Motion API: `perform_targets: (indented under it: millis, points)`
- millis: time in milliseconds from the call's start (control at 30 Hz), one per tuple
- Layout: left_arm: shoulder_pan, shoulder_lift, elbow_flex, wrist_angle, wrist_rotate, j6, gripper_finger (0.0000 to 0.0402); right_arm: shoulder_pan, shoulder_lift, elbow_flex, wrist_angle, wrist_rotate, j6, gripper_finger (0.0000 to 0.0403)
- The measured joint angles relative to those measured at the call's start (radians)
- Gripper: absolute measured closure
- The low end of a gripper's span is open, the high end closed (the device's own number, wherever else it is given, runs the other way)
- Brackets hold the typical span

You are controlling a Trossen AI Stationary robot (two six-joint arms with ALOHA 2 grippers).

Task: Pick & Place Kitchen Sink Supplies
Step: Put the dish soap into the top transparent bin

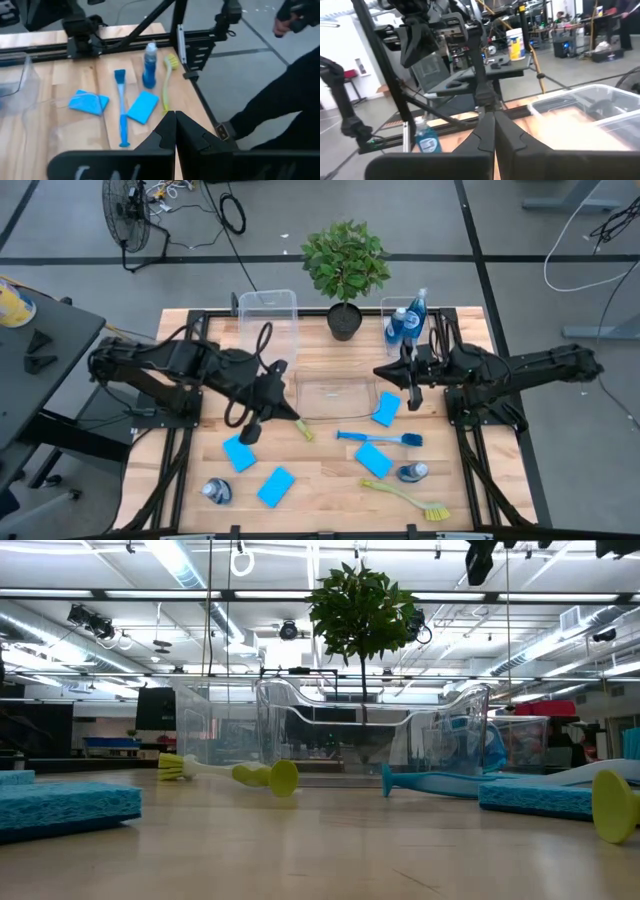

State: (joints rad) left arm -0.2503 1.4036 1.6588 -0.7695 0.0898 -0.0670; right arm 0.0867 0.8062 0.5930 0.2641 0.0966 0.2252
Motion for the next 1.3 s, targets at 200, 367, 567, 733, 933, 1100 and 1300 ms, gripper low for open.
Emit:
perform_targets:
  millis: [200, 367, 567, 733, 933, 1100, 1300]
  points:
    - [-0.034, -0.014, 0.001, -0.024, 0.001, 0.0, 0.0399, 0.052, 0.0, 0.0, 0.002, 0.058, 0.0, 0.0401]
    - [-0.077, -0.028, 0.002, -0.078, 0.051, -0.063, 0.0399, 0.101, 0.0, 0.0, 0.005, 0.114, 0.012, 0.0402]
    - [-0.18, -0.042, 0.002, -0.203, 0.072, -0.133, 0.0397, 0.144, 0.008, 0.0, 0.004, 0.168, 0.041, 0.0402]
    - [-0.249, -0.052, 0.001, -0.29, 0.072, -0.156, 0.0399, 0.165, 0.038, 0.0, 0.006, 0.181, 0.074, 0.0403]
    - [-0.277, -0.058, 0.001, -0.421, 0.067, -0.138, 0.0399, 0.17, 0.093, 0.0, 0.013, 0.179, 0.108, 0.0403]
    - [-0.278, -0.058, 0.001, -0.495, 0.064, -0.114, 0.0398, 0.17, 0.142, 0.0, 0.073, 0.175, 0.111, 0.0403]
    - [-0.278, -0.094, 0.001, -0.53, 0.044, -0.051, 0.0399, 0.17, 0.174, 0.0, 0.139, 0.175, 0.136, 0.0403]
